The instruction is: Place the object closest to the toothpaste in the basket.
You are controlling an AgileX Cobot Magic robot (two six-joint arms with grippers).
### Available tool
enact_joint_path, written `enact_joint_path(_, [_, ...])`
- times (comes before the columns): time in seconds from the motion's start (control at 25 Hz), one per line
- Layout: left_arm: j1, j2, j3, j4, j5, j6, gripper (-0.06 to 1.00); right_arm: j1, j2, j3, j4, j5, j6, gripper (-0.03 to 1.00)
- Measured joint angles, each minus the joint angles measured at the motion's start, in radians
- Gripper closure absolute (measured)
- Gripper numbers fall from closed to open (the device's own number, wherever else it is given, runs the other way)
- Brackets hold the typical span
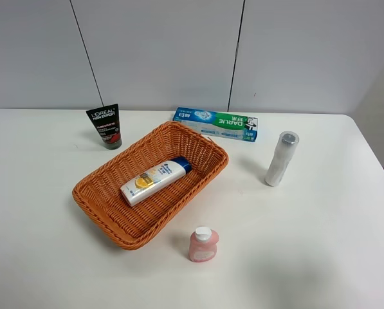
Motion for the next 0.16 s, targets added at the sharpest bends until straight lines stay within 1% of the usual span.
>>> enact_joint_path(0.16, [0.000,0.000,0.000,0.000,0.000,0.000,-0.05,0.000,0.000,0.000,0.000,0.000,0.000,-0.03])
